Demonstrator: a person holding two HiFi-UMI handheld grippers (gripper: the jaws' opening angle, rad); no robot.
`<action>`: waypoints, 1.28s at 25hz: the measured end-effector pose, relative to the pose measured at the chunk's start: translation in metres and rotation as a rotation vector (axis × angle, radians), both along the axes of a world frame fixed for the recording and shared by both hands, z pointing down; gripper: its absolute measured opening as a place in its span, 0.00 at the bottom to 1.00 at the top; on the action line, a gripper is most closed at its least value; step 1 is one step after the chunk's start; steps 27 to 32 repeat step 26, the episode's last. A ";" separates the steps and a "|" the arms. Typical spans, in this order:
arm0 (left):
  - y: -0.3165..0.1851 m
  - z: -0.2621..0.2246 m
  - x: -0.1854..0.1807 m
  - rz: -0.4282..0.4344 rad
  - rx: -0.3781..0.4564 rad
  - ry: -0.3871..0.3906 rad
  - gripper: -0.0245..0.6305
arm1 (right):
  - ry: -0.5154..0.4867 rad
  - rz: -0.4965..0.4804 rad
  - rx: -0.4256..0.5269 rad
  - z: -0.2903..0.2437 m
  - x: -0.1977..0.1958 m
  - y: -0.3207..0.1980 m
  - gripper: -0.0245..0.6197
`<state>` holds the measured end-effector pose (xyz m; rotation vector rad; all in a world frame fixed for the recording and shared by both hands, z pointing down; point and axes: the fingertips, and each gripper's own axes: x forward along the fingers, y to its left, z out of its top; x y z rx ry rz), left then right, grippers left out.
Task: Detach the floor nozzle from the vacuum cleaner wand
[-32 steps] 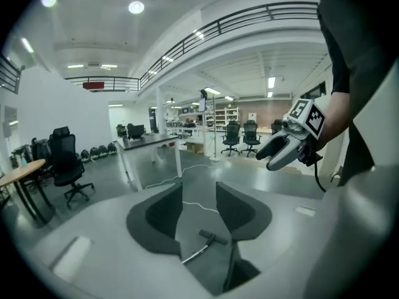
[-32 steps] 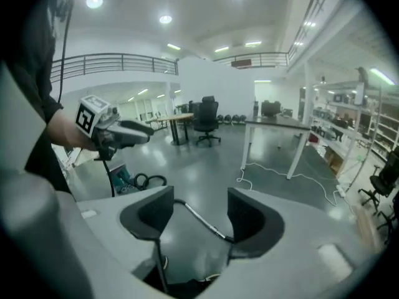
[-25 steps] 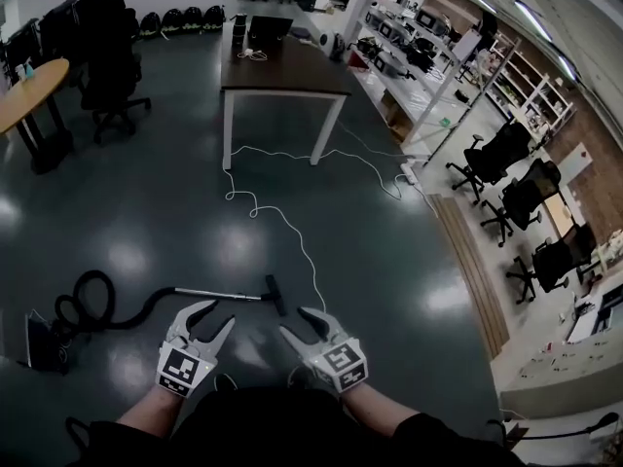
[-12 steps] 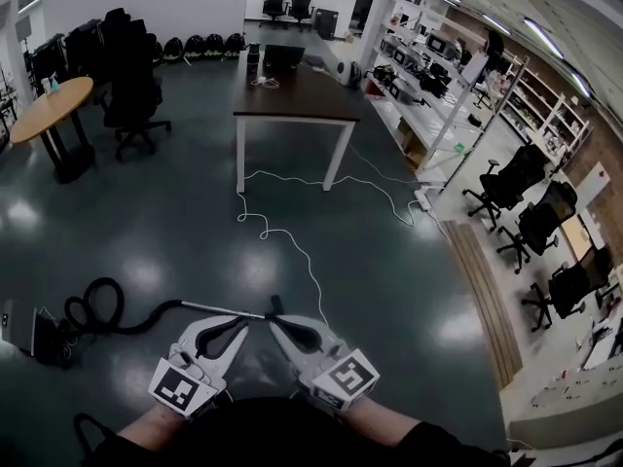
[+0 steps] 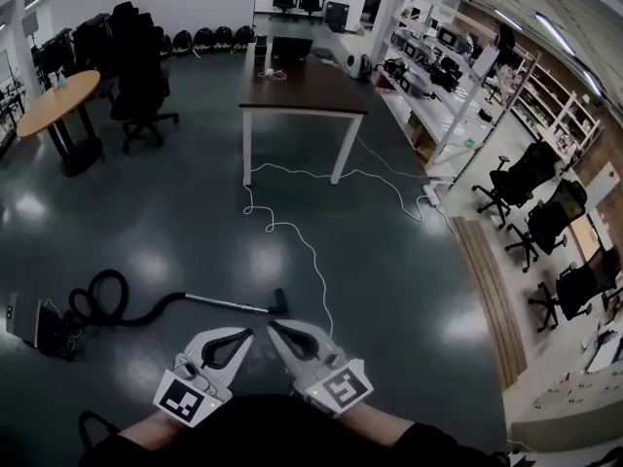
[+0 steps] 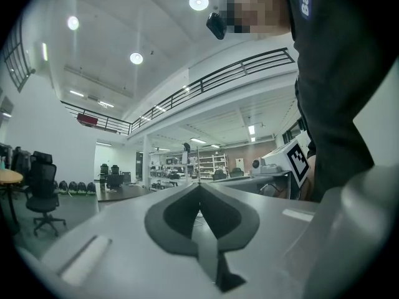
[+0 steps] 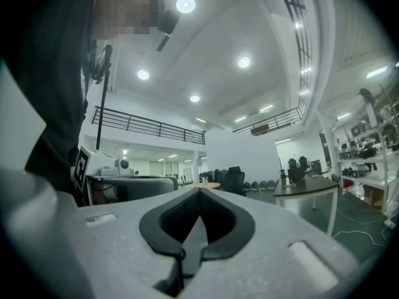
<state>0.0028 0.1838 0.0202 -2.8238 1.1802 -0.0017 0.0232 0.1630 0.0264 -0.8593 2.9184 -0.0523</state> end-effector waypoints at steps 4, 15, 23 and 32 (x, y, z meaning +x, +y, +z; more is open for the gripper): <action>-0.003 -0.002 0.004 0.013 0.011 0.009 0.04 | -0.002 0.004 0.005 -0.003 -0.002 0.000 0.04; 0.002 0.002 0.013 0.038 0.008 -0.013 0.04 | 0.008 0.005 -0.005 0.001 0.000 0.009 0.04; 0.004 0.004 0.008 0.037 0.000 -0.019 0.04 | 0.019 0.006 -0.013 0.005 -0.005 0.011 0.04; 0.005 0.004 0.007 0.036 -0.004 -0.016 0.04 | 0.016 0.002 -0.018 0.004 -0.007 0.013 0.04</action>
